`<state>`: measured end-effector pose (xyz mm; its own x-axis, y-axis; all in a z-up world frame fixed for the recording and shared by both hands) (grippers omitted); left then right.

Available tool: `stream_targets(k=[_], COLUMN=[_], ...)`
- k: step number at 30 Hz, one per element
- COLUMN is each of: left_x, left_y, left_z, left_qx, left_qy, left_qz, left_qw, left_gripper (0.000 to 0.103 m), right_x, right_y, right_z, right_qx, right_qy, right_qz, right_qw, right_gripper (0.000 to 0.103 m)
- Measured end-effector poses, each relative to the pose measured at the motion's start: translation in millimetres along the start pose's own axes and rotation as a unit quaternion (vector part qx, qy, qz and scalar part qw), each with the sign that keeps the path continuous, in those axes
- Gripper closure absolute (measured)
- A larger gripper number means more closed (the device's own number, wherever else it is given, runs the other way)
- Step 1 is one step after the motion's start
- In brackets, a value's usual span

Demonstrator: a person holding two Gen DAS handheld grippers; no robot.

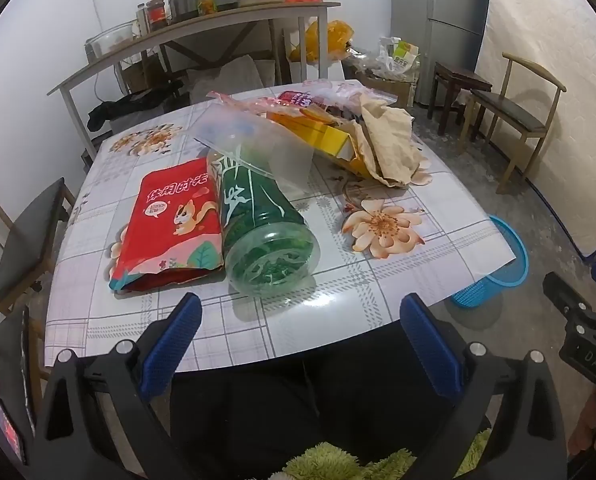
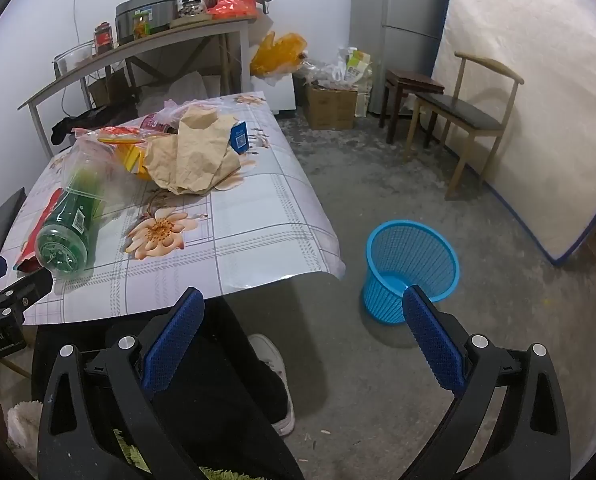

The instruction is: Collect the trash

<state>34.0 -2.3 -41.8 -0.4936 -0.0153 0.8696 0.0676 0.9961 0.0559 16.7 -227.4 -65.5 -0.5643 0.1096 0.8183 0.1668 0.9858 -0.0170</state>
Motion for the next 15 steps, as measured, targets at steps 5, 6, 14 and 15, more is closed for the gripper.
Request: stream_targets(k=[5,6,14,15], left_x=[-0.4,-0.1,-0.7,-0.9], left_y=[0.2,0.4,0.3,0.5], left_z=[-0.3,-0.2,-0.3,-0.3], left_qx=[-0.001,-0.001,0.000,0.000], left_qy=[0.001,0.001,0.000,0.000], left_qz=[0.001,0.001,0.000,0.000], left_qw=[1.0000,1.0000,1.0000,1.0000], left_gripper=[0.006,0.006,0.006,0.006], right_x=[1.6,2.0,4.8,3.9], right_y=[0.3,0.2,-0.5,-1.1], right_z=[-0.4,-0.5,-0.4,-2.1], right_qx=[0.000,0.000,0.000,0.001], right_qy=[0.000,0.000,0.000,0.000], right_qz=[0.001,0.001,0.000,0.000], right_qw=[1.000,1.000,1.000,1.000], right_gripper=[0.008,0.008,0.008,0.008])
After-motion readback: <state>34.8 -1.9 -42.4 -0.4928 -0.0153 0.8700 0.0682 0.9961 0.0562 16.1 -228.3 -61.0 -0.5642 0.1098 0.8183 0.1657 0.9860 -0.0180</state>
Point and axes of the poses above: each gripper's, at about its wrist camera, not at the fingertips, and x roughly against the way its jaws point, y to its left, z to its underside, the point moved 5 cm from there along -x, roughly the way its jaws point, and after that the axes turned 11 degrees about y, right-handed, at the moved point
